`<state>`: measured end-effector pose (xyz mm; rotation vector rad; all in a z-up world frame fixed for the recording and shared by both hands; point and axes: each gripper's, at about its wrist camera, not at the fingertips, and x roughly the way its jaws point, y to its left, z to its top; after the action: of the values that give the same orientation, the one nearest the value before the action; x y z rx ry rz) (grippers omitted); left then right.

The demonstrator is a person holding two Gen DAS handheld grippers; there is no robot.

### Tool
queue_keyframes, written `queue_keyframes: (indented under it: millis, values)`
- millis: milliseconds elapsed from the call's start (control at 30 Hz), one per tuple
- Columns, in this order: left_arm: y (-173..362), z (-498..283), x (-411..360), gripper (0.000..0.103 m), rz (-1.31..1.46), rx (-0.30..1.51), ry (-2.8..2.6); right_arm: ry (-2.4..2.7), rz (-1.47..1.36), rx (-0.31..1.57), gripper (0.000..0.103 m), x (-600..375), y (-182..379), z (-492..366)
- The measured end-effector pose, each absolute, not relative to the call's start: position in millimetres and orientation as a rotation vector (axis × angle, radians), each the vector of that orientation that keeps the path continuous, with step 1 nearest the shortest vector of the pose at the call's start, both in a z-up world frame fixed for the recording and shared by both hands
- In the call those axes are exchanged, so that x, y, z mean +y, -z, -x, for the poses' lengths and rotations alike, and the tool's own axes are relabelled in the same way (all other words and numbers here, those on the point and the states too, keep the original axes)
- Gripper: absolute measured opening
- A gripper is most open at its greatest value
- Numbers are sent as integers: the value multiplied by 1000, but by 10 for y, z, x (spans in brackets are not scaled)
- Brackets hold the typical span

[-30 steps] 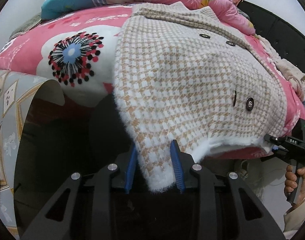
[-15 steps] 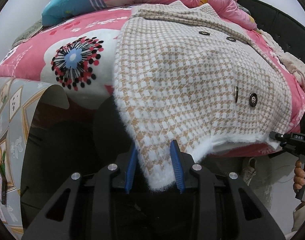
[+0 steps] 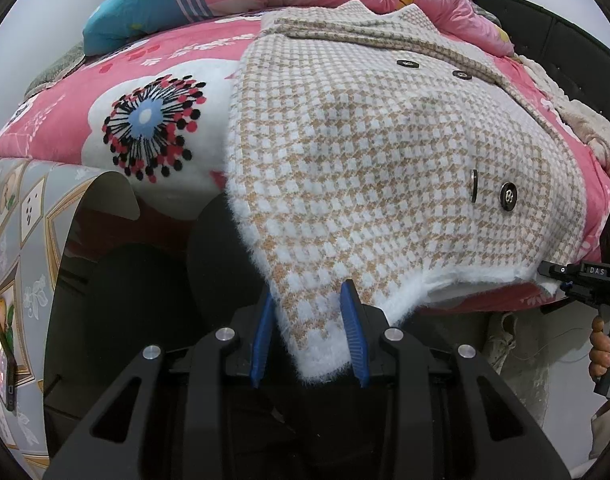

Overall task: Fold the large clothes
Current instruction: 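Grasp the coat hem with the right tool and lift it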

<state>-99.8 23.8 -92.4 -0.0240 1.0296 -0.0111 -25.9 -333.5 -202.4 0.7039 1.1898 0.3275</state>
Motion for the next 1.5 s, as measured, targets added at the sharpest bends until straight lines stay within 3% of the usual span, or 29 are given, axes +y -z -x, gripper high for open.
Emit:
queue_keyframes:
  millis: [767, 933, 1500]
  values:
    - [937, 994, 228, 33, 16, 1030, 7, -330, -670, 1210, 24, -3187, 2157, 196]
    - [933, 997, 218, 33, 15, 1029, 5, -339, -627, 1208, 12, -3088, 2090, 211]
    - [931, 1009, 222, 33, -1, 1018, 5, -516, -567, 1085, 8, -2684, 1307, 323]
